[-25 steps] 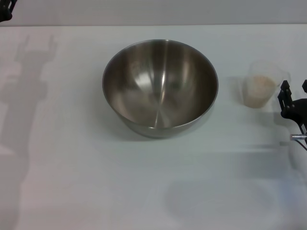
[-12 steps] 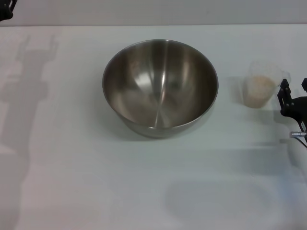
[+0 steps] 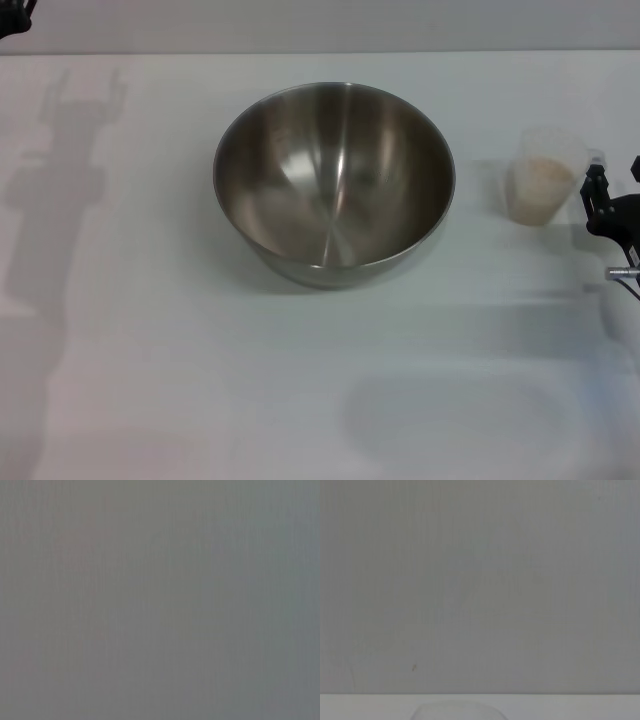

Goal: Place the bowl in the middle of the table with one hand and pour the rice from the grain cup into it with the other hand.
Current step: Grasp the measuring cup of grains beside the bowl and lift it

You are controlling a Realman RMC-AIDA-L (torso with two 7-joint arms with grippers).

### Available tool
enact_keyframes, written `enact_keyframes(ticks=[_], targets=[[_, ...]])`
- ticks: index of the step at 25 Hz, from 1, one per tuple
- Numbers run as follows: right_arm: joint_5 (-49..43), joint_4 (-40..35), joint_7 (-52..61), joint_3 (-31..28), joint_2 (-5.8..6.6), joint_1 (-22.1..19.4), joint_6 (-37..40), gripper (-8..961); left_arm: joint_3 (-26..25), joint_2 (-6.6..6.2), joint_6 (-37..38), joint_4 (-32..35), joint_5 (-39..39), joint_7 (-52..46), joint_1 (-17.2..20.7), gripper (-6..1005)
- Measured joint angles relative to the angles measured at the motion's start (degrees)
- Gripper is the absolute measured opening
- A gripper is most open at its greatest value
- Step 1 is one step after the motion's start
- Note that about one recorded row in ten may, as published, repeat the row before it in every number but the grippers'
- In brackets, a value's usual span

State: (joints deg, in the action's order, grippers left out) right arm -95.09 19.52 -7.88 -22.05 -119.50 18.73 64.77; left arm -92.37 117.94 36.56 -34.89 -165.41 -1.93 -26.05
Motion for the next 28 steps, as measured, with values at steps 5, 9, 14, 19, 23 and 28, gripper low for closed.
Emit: enact_keyframes(ticks=[5,9,14,19,23,28], targets=[[0.00,-0.80,0.17,-0.02,0.03,0.43,-0.01,500,0.00,0.02,0.00,-0.01,0.00,0.00,-0.25,698],[0.00,-1.39,0.78,-0.42,0.05,0.89,-0.73,500,0.00,0.07,0.00,0.00,0.00,0.00,-0.32,698],[0.00,-2.10,0.98,-0.55,0.12,1.50,-1.36,500,0.00,0.18,0.00,-0.04,0.00,0.00,-0.32,698],[-0.01,-2.23,1.00,-0.55,0.09,1.78,-1.40,500,0.00,0.18,0.03,-0.11,0.00,0.00,-0.20,698],[-0.01,-2.22,1.01,-0.53,0.07,1.88,-1.41,501,0.00,0.18,0.14,-0.06,0.00,0.00,-0.25,698],[-0.01,-2.21,1.03,-0.53,0.02,1.88,-1.41,492,0.00,0.18,0.56,-0.03,0.00,0.00,-0.25,698]])
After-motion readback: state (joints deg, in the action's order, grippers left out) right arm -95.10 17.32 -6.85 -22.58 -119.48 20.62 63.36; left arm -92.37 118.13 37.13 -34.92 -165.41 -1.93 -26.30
